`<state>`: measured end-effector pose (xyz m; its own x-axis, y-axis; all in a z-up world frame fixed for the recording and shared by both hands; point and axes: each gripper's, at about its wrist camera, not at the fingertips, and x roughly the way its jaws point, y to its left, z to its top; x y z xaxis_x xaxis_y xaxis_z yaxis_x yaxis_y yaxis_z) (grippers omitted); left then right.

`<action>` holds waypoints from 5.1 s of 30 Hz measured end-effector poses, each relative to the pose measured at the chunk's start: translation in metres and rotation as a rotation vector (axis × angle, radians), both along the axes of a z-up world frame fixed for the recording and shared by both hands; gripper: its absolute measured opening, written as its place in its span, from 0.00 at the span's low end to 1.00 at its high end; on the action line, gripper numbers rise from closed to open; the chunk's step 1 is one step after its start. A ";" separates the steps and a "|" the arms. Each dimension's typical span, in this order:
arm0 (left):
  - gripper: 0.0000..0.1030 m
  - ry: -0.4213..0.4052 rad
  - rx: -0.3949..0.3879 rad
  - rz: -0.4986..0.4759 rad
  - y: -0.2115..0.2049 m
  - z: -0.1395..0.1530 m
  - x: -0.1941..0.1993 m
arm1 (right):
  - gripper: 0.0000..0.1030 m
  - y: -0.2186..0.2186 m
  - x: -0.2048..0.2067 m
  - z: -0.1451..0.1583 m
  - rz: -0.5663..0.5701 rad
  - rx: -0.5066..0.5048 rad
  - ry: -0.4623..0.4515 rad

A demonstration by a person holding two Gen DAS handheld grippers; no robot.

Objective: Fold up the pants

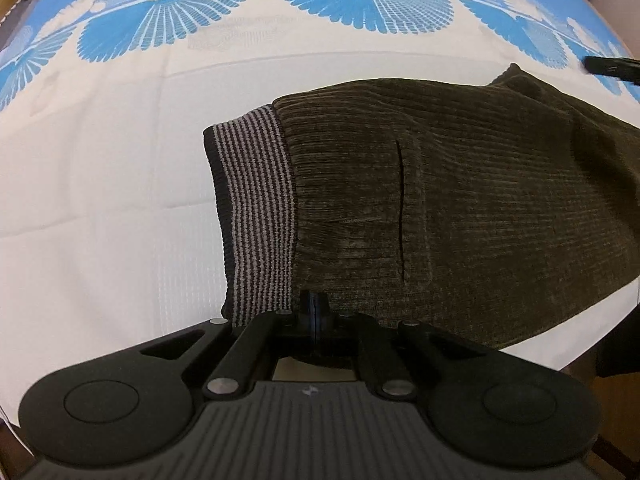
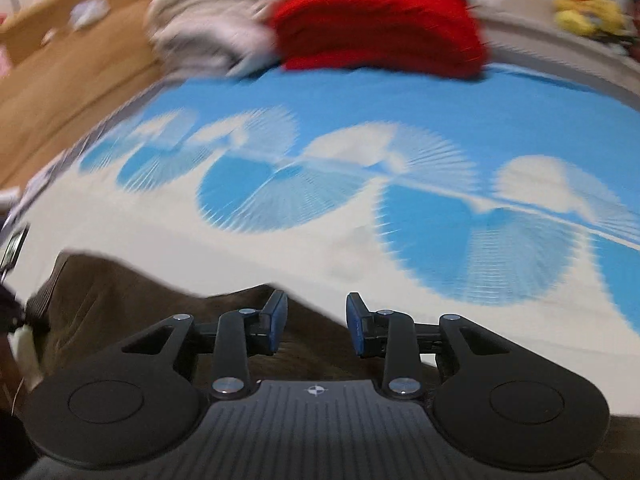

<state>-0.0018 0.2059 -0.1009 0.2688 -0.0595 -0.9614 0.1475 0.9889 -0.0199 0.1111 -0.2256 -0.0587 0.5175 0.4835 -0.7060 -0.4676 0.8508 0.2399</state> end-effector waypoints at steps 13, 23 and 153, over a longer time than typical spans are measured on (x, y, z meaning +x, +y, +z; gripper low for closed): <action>0.02 0.005 -0.071 -0.020 0.014 0.002 0.001 | 0.12 0.091 0.034 -0.058 0.190 -0.059 0.150; 0.02 0.012 -0.071 -0.021 0.017 0.005 0.001 | 0.26 0.103 0.045 -0.058 0.123 -0.182 -0.001; 0.23 -0.276 -0.097 0.083 -0.047 0.085 0.038 | 0.55 0.081 -0.232 -0.040 0.325 -0.326 -0.215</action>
